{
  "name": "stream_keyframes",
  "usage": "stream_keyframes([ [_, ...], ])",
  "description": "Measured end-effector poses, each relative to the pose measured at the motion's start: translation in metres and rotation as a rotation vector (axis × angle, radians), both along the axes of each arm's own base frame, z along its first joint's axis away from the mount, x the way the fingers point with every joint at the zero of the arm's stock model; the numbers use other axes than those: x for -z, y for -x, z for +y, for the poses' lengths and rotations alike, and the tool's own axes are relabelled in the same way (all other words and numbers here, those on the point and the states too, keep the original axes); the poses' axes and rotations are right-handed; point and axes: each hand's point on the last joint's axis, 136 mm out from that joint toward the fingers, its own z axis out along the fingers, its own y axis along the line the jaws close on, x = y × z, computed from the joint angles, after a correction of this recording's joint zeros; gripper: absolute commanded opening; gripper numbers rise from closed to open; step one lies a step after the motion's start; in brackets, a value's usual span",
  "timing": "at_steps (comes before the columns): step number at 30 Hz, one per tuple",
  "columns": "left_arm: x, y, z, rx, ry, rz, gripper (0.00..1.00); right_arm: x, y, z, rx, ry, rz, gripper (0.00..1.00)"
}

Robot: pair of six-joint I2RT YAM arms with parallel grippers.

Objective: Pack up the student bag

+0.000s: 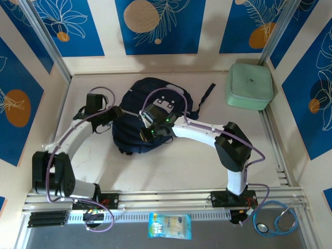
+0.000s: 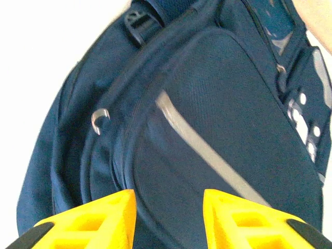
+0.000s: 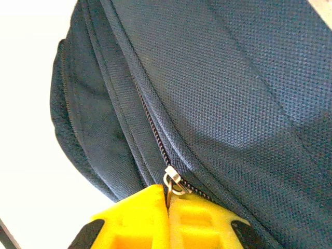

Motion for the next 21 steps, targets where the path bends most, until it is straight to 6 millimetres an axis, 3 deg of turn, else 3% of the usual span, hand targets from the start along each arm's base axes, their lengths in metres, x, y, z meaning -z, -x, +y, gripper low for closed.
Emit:
stream_keyframes([
  [3,-0.003,0.01,-0.002,0.0,0.024,0.007,0.41,-0.008,-0.005,0.007,0.0,-0.028,-0.011,0.0],
  [9,0.018,0.025,-0.01,-0.009,0.096,0.081,0.38,-0.013,-0.007,0.01,-0.007,-0.053,-0.001,0.0],
  [15,0.024,0.016,-0.02,-0.003,0.157,0.092,0.33,-0.013,-0.007,0.01,-0.009,-0.056,0.001,0.0],
  [18,0.027,0.011,-0.024,-0.001,0.177,0.093,0.27,-0.014,-0.007,0.011,-0.01,-0.059,0.003,0.0],
  [21,0.028,0.008,-0.026,-0.002,0.192,0.096,0.14,-0.012,-0.007,0.01,-0.01,-0.056,0.004,0.0],
])
